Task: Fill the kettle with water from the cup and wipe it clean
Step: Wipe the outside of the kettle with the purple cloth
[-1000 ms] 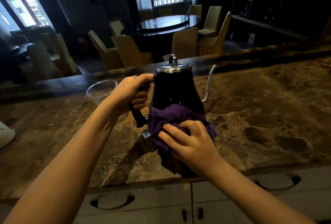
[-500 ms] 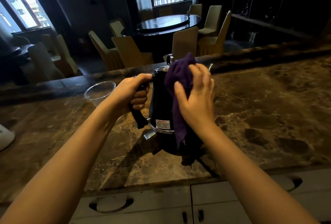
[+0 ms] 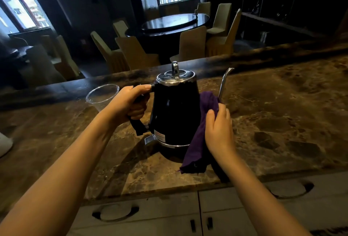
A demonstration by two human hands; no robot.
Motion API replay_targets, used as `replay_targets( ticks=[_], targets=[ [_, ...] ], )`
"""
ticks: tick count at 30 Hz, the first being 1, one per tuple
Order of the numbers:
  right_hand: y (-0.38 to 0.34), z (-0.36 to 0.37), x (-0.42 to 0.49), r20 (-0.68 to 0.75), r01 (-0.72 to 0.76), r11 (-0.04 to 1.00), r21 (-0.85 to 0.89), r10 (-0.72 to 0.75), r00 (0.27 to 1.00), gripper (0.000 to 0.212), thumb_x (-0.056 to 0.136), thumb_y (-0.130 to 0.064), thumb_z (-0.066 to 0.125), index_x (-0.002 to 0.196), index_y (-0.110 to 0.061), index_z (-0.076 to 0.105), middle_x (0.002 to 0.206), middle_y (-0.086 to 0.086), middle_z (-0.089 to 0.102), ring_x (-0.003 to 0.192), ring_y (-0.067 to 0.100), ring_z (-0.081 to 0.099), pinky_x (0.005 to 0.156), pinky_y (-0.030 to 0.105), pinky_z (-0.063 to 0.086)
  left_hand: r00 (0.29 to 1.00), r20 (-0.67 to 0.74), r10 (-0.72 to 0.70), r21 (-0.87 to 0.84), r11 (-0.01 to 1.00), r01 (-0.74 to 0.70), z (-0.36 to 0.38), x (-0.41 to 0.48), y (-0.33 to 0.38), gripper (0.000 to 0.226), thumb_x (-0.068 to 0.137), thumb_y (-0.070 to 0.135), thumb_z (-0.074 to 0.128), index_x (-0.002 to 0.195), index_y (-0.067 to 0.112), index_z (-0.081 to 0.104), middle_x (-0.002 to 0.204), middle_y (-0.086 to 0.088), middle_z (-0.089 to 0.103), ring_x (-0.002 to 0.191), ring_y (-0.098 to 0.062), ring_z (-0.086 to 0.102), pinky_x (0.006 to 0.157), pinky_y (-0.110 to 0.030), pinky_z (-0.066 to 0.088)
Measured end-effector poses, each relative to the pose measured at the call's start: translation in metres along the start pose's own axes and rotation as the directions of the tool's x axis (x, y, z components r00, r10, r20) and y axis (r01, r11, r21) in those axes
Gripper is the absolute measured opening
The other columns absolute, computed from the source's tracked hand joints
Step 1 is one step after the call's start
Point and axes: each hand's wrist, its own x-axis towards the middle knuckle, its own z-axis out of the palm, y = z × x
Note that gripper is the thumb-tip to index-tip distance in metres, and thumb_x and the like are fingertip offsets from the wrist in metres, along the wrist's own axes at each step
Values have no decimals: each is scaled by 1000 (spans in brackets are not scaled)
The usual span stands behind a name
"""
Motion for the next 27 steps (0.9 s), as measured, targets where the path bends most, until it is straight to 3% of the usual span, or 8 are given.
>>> replay_targets(
  ticks=[3, 8, 11, 13, 17, 20, 23, 27],
  targets=[
    [0, -4, -26, 33, 42, 983, -180, -37, 999, 33, 95, -26, 35, 118, -5, 44, 113, 15, 50, 98, 30, 52, 72, 31, 35, 1000, 5, 3, -40, 999, -3, -9, 0, -7, 47, 78, 46, 56, 54, 13, 33, 31, 10, 26, 25, -5, 21, 32, -12, 19],
    [15, -29, -31, 309, 19, 962, -271, 68, 949, 24, 96, -28, 35, 107, -10, 45, 109, 13, 55, 100, 33, 55, 72, 35, 38, 999, 44, 20, -47, 999, -18, -20, 2, -19, 56, 57, 54, 73, 44, 18, 32, 33, 9, 27, 26, -6, 22, 33, -11, 21],
    [24, -56, -14, 367, -103, 981, -165, 158, 917, 21, 96, -23, 38, 98, -7, 52, 98, 14, 59, 98, 31, 57, 66, 30, 30, 999, 36, 33, -37, 999, -32, -21, 3, -26, 64, 50, 56, 77, 49, 10, 34, 32, 8, 30, 25, -6, 23, 34, -10, 20],
    [31, -72, 2, 273, -193, 976, -101, 213, 938, 25, 96, -20, 40, 103, -2, 55, 104, 19, 61, 97, 26, 55, 64, 27, 25, 999, 42, 32, -14, 999, -31, -20, 3, -27, 59, 49, 57, 78, 46, 13, 38, 32, 8, 31, 26, -6, 24, 35, -13, 16],
    [45, -88, 37, 121, -270, 951, 149, 254, 960, 32, 93, -25, 47, 118, -6, 54, 120, 16, 61, 105, 23, 55, 82, 27, 35, 997, 70, 23, 14, 1000, -24, -21, 6, -26, 51, 49, 58, 75, 39, 20, 43, 32, 9, 32, 27, -6, 25, 36, -18, 16],
    [45, -82, 62, 177, -241, 902, 358, 187, 966, 38, 85, -24, 61, 122, -16, 53, 115, 2, 63, 101, 13, 59, 90, 28, 44, 993, 115, 28, 63, 997, -35, -22, 10, -23, 49, 52, 59, 74, 40, 21, 45, 34, 9, 33, 29, -5, 27, 38, -20, 17],
    [38, -68, 80, 311, -234, 871, 432, 100, 945, 30, 83, -20, 64, 112, -25, 57, 107, -2, 66, 100, 14, 61, 89, 29, 46, 991, 127, 35, 68, 997, -44, -20, 17, -19, 48, 54, 55, 76, 47, 18, 46, 38, 8, 36, 33, -6, 30, 38, -18, 24],
    [37, -62, 72, 399, -318, 763, 562, 87, 913, 25, 79, -24, 66, 104, -27, 61, 104, 0, 70, 102, 20, 65, 87, 32, 48, 990, -76, 116, 211, 972, -98, -13, 28, -17, 33, 68, 50, 62, 69, 17, 58, 59, 4, 52, 56, -12, 50, 63, -33, 44]
  ],
)
